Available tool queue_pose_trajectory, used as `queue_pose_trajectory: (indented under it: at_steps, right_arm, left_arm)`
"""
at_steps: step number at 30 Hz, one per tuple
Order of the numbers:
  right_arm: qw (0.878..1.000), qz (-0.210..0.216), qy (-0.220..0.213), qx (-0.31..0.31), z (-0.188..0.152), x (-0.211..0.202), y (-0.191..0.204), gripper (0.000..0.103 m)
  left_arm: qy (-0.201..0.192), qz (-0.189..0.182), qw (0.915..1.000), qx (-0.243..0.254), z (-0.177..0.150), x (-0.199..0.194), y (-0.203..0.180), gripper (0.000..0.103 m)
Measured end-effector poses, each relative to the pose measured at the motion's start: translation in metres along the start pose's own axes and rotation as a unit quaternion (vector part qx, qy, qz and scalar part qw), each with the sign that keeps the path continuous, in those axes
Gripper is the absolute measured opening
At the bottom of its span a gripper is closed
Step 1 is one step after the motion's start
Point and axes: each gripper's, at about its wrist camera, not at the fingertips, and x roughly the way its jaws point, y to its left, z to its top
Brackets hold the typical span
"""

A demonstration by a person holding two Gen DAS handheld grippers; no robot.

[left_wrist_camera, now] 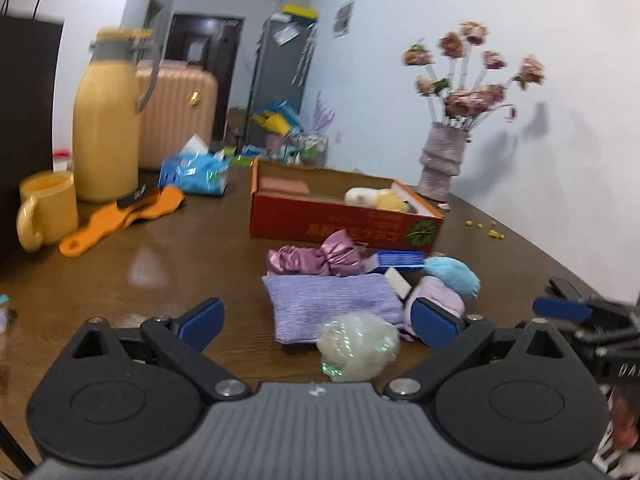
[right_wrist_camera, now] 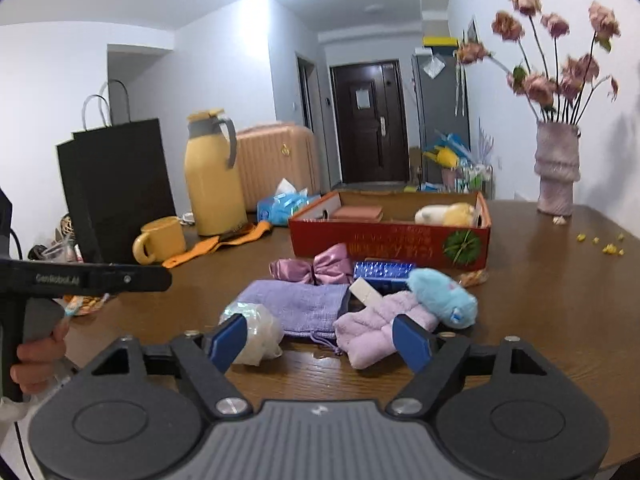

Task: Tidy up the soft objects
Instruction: 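Return to the pile and grasp the purple cloth with the left tool, then carry the purple cloth into the box beside the sponge and release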

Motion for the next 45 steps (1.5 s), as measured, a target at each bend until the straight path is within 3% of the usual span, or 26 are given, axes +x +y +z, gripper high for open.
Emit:
queue_pose_trajectory:
  at_steps: [3, 7, 10, 13, 15, 16, 18, 19, 20, 24, 36, 45]
  right_arm:
    - [0.999, 0.013, 0.021, 0.020, 0.003, 0.029, -0.003, 0.070]
    - [0.998, 0.021, 0.037, 0.038, 0.018, 0.078, -0.010, 0.055]
    - [0.997, 0.026, 0.055, 0.056, 0.030, 0.117, -0.014, 0.050]
    - [0.993, 0.019, 0.095, 0.060, 0.033, 0.153, -0.017, 0.046]
    - [0.992, 0.011, 0.111, 0.064, 0.031, 0.169, -0.018, 0.046]
    - [0.991, 0.011, 0.115, 0.066, 0.030, 0.174, -0.019, 0.043]
    - [0.989, 0.025, 0.121, 0.076, 0.027, 0.181, -0.022, 0.032]
    - [0.988, 0.031, 0.126, 0.080, 0.026, 0.184, -0.023, 0.020]
    - [0.987, 0.037, 0.129, 0.086, 0.024, 0.186, -0.023, 0.010]
    - [0.989, 0.038, 0.117, 0.083, 0.022, 0.186, -0.022, 0.004]
    - [0.995, 0.049, 0.041, 0.075, 0.058, 0.136, -0.020, 0.004]
    - [0.997, 0.056, -0.006, 0.051, 0.109, 0.096, -0.020, 0.004]
  left_arm:
    - [0.024, -0.004, 0.9994, -0.023, 0.002, 0.027, 0.012, 0.084]
    - [0.059, -0.005, 0.9974, -0.042, 0.009, 0.070, 0.027, 0.076]
    - [0.085, -0.019, 0.9943, -0.061, 0.012, 0.098, 0.037, 0.071]
    - [0.098, -0.034, 0.9915, -0.079, 0.009, 0.118, 0.048, 0.054]
    - [0.105, -0.047, 0.9894, -0.089, 0.007, 0.126, 0.054, 0.033]
    - [0.106, -0.056, 0.9882, -0.096, 0.006, 0.128, 0.057, 0.030]
    - [0.106, -0.072, 0.9862, -0.104, 0.004, 0.130, 0.060, 0.021]
    - [0.105, -0.079, 0.9857, -0.105, 0.004, 0.130, 0.059, 0.018]
    - [0.105, -0.081, 0.9857, -0.104, 0.005, 0.129, 0.057, 0.017]
    - [0.100, -0.078, 0.9874, -0.094, 0.007, 0.124, 0.051, 0.011]
    - [0.044, -0.091, 0.9929, -0.063, 0.043, 0.082, 0.023, 0.008]
    - [-0.001, -0.095, 0.9953, -0.016, 0.099, 0.058, -0.007, 0.008]
